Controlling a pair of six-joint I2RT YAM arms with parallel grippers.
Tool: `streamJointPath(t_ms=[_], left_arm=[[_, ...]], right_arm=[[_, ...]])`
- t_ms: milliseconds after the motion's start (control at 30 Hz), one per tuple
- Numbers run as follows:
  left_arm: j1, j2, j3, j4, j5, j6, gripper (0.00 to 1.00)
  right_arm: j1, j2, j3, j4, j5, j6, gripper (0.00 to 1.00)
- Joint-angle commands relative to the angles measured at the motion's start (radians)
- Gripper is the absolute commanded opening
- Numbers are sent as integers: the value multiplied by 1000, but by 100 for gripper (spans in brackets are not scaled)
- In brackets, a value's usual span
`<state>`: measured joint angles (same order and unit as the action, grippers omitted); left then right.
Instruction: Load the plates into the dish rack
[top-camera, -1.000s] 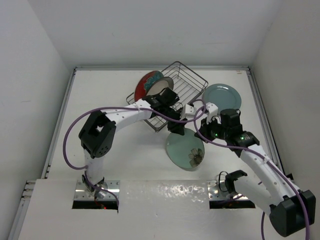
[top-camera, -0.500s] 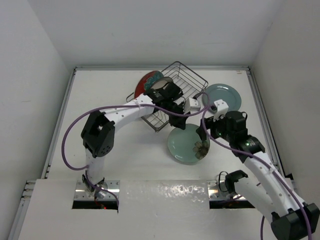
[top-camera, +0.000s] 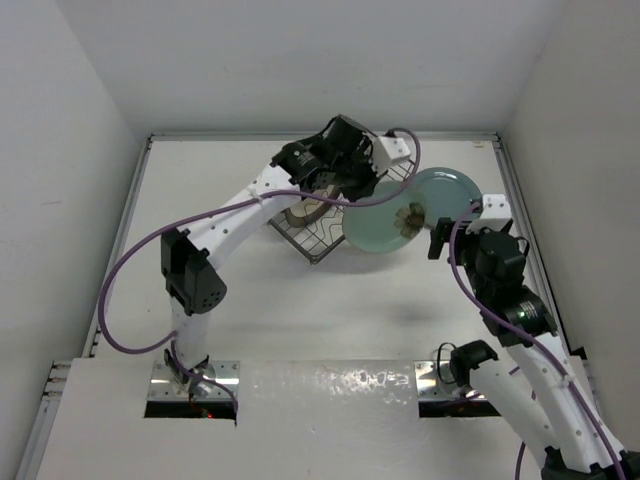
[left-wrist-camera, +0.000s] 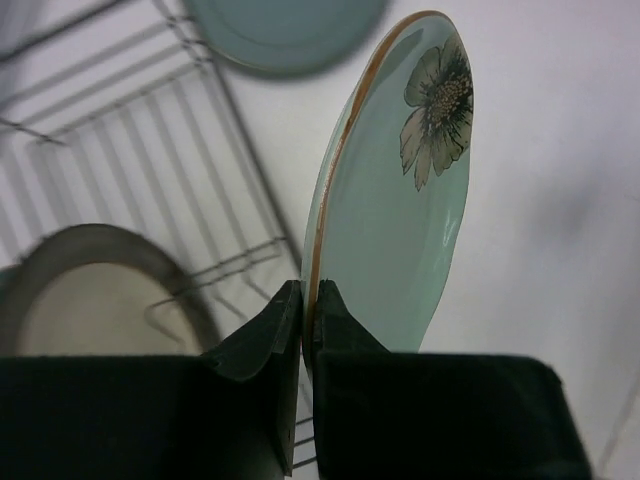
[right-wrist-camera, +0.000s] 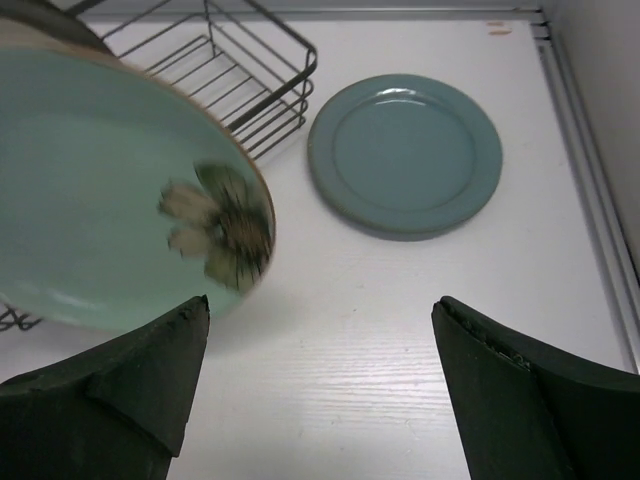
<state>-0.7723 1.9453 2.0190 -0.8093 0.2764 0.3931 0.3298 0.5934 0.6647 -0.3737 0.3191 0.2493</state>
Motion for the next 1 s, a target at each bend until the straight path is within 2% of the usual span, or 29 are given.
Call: streamJointPath(t_ms=[0, 100, 167, 267, 367, 467, 633, 833, 967], left_arm=[[11, -66, 115, 90, -201, 19, 0], [33, -69, 150, 99, -351, 44, 0], [51, -68, 150, 105, -396, 53, 0], [90, -74, 98, 128, -466, 67, 0], [94, -124, 0, 214, -569, 93, 0], [100, -137, -26, 268, -620, 115, 0], [110, -137, -19, 272, -625, 119, 0], [113, -140, -111, 291, -623, 115, 0], [113, -135, -114, 237, -554, 50, 0]], right_arm=[[0, -33, 42, 21, 98, 22, 91], [0, -14, 59, 19, 86, -1, 91], [0, 22, 90, -16, 80, -13, 91], [0, 83, 115, -63, 51, -16, 91], [2, 105, 104, -38, 3, -13, 91], [0, 105, 84, 1, -32, -12, 91], [0, 112, 73, 2, -37, -8, 91], [0, 103, 56, -4, -35, -10, 91], [0, 100, 50, -13, -26, -13, 91]])
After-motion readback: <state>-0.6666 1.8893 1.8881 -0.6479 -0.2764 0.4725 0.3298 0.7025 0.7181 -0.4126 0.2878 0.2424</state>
